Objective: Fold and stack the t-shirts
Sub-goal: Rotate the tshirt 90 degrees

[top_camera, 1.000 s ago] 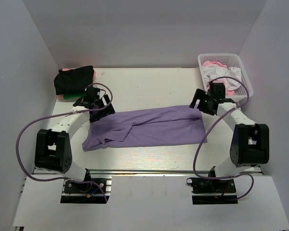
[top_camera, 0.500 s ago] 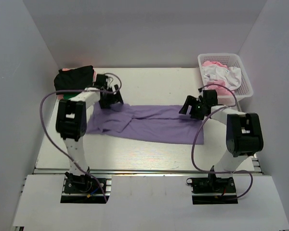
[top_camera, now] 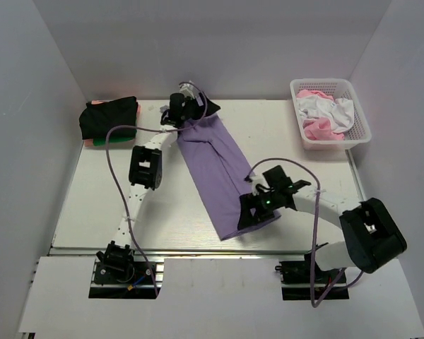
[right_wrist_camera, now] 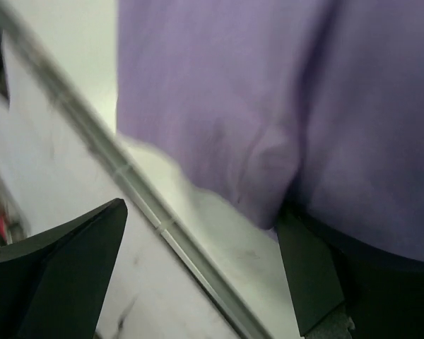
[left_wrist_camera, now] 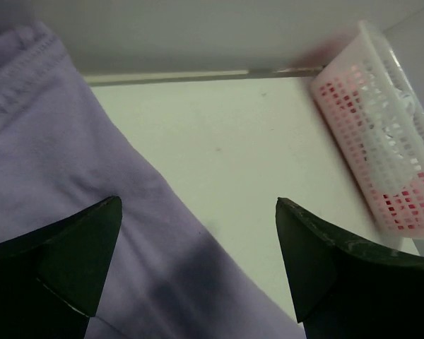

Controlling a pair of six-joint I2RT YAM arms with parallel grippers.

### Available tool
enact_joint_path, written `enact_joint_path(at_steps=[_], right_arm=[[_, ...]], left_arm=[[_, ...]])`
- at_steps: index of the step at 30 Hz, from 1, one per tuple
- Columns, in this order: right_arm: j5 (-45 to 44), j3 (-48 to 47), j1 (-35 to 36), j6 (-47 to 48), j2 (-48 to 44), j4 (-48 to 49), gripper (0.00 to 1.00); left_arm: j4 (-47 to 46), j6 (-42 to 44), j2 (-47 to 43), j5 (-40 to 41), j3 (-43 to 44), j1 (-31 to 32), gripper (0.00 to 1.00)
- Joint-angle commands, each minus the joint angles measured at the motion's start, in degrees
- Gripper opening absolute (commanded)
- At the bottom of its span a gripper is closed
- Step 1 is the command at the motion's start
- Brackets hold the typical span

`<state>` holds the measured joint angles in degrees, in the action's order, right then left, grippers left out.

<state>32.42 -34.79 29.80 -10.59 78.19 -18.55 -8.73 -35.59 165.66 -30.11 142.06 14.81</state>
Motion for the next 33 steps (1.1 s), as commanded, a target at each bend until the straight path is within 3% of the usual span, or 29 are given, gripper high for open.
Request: enact_joint_path(at_steps=[1, 4, 9, 14, 16, 21, 26, 30, 33], right_arm=[[10.87, -3.17, 7.70, 8.55, 2.75, -8.97, 0.90], [10.38, -11.13, 13.16, 15.58, 12.02, -10.09, 0.90], [12.93, -21.89, 17.82, 19.56, 21.72, -8.37, 0.90], [11.97, -27.17, 20.91, 16.06, 23.50, -3.35, 0.90], [11.52, -28.40, 22.05, 15.78, 23.06, -3.16, 0.90], [-6.10, -28.58, 22.50, 12.09, 15.78, -5.26, 0.90], [-17.99, -25.78, 21.97, 4.20, 4.44, -6.33, 0.90], [-39.47, -20.77, 21.79, -3.89, -6.18, -7.20, 0.90], [-44.73, -15.76, 21.61, -8.13, -11.91, -6.86, 0.90]], left_arm=[[-8.19, -5.19, 6.24, 5.49, 4.28, 6.63, 1.00], [-13.67, -3.00, 3.36, 11.99, -2.65, 8.92, 1.00], [-13.68, -1.57, 5.02, 14.80, 0.32, 9.54, 1.00], [-15.36, -2.11, 5.55, 14.11, 0.41, 10.06, 1.00], [-14.39, 1.56, 3.80, 14.11, 0.41, 10.06, 1.00], [-9.30, 9.39, -8.12, 17.54, -0.12, 10.06, 1.00], [-6.48, 14.74, -22.38, 17.37, -1.17, 10.06, 1.00], [0.28, 16.52, -32.93, 15.78, -3.71, 10.06, 1.00], [9.39, 17.75, -40.30, 14.47, -9.06, 9.54, 1.00]])
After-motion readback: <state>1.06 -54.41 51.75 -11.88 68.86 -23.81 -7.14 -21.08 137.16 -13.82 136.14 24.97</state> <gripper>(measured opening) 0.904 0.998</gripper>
